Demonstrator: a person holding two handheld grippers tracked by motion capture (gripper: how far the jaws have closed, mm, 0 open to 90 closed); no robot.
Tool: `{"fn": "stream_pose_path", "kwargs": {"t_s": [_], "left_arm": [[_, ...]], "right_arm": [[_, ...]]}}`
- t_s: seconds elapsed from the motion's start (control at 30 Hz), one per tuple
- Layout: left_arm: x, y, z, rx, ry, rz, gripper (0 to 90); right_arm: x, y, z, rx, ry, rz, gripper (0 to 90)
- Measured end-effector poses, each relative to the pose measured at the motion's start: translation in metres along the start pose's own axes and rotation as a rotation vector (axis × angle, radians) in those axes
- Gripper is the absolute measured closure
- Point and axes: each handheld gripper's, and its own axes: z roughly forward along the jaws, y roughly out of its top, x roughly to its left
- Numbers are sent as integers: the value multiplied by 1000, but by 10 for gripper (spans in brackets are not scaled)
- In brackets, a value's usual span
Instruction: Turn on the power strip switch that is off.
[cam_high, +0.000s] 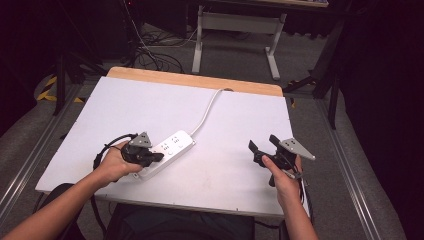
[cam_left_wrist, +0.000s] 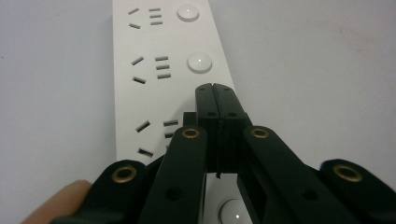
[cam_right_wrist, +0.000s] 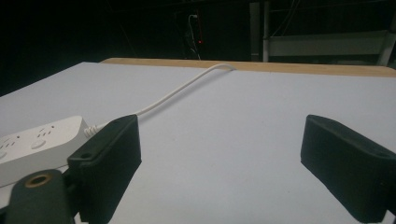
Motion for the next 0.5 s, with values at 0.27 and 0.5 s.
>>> {"fn": "stream_pose_path", "kwargs": {"t_s": [0.27, 0.5], "left_arm": [[0, 0, 0, -2, -1, -7, 900], [1, 0, 0, 1, -9, -11, 900]], "right_arm": [[0, 0, -1, -1, -1, -4, 127], [0, 0, -3, -3, -7, 2, 127]]}}
